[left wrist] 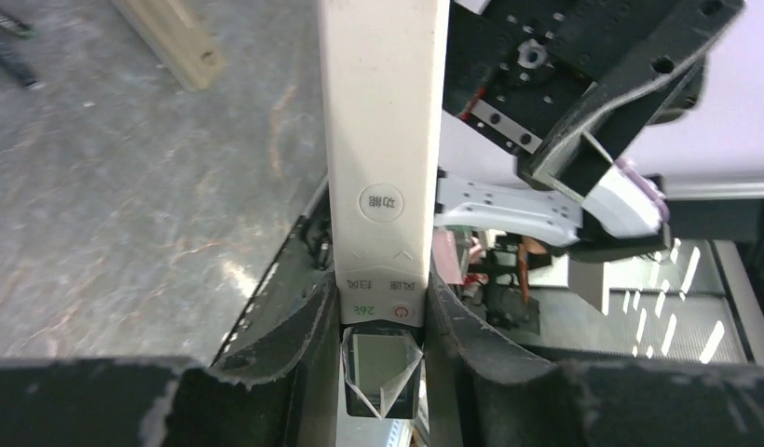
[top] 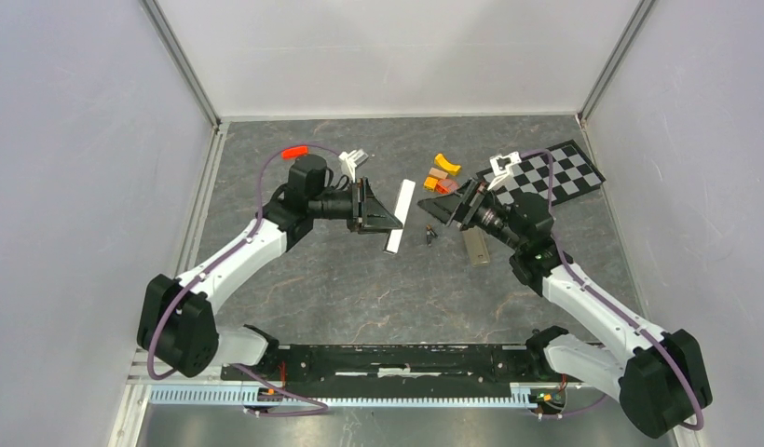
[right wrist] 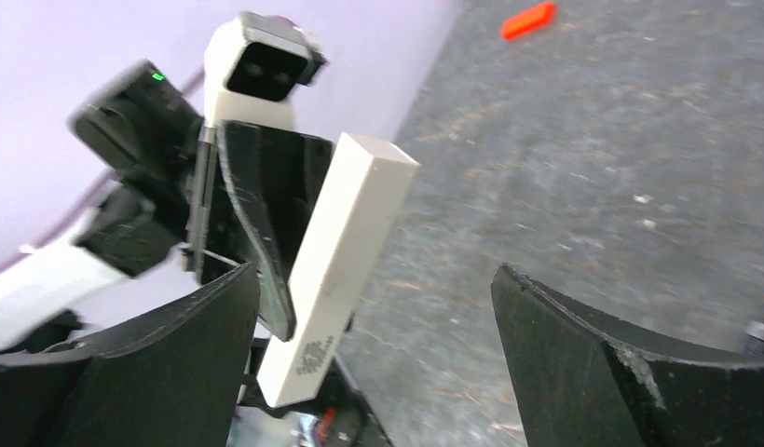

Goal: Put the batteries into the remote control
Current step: Adjust the remote control.

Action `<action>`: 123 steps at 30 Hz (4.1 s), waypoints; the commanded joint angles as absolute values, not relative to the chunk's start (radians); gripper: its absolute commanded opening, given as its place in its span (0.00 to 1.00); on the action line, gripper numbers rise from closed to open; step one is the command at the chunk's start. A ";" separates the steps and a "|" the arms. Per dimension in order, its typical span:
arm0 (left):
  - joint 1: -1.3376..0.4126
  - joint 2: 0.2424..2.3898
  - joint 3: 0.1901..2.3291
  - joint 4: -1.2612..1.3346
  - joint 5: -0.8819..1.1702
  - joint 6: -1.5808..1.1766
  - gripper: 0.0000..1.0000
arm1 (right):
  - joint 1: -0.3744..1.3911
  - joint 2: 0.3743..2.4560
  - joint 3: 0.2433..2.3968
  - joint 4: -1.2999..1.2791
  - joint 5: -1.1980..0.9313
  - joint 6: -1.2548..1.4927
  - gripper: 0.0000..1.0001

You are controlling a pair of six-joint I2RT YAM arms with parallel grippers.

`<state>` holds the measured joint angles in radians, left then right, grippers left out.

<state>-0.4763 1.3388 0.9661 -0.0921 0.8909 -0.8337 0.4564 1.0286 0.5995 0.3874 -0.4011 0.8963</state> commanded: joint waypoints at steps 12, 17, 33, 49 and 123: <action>-0.543 1.313 0.890 0.508 1.071 -1.273 0.02 | 0.509 1.139 0.675 0.619 -0.519 1.162 0.73; -0.556 1.322 0.887 0.515 1.067 -1.283 0.02 | 0.531 1.148 0.688 0.627 -0.504 1.189 0.60; -0.538 1.295 1.024 -0.232 0.537 -0.430 0.92 | 0.514 1.136 0.747 0.078 -0.216 1.235 0.04; -0.635 1.074 0.543 0.702 0.524 0.227 0.89 | 0.425 1.245 0.991 -0.532 -0.251 1.546 0.00; -0.397 1.150 0.625 1.347 1.156 -0.570 0.02 | 0.414 0.992 0.486 0.924 -0.666 1.372 0.92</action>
